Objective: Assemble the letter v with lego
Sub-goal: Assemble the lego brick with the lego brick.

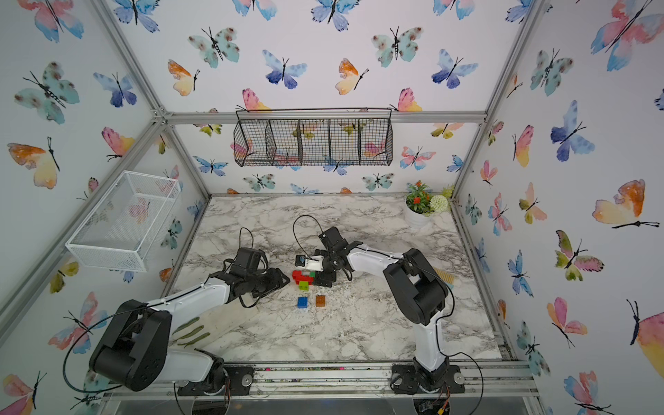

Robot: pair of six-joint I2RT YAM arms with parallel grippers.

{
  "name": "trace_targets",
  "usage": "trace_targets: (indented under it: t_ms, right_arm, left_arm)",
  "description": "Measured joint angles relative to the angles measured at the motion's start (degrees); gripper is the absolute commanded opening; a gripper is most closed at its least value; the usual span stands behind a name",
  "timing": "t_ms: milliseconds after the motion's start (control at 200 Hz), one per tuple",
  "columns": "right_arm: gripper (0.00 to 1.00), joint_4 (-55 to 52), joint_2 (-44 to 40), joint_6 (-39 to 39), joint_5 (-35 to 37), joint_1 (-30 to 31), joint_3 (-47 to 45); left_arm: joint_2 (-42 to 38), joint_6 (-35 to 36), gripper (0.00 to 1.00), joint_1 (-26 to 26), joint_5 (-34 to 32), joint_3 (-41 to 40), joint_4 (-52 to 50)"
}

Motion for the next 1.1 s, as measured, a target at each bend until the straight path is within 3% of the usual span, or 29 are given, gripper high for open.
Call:
trace_targets:
  t_ms: [456,1096]
  right_arm:
    - [0.57,-2.80,3.41,0.24,2.64,1.46,3.04]
    - [0.52,-6.60,5.51,0.35,1.77,1.84,5.88]
  left_arm:
    - [3.48,0.04,0.58,0.00,1.09,-0.02,2.51]
    - [5.90,0.46,0.58,0.02,1.97,0.07,5.03]
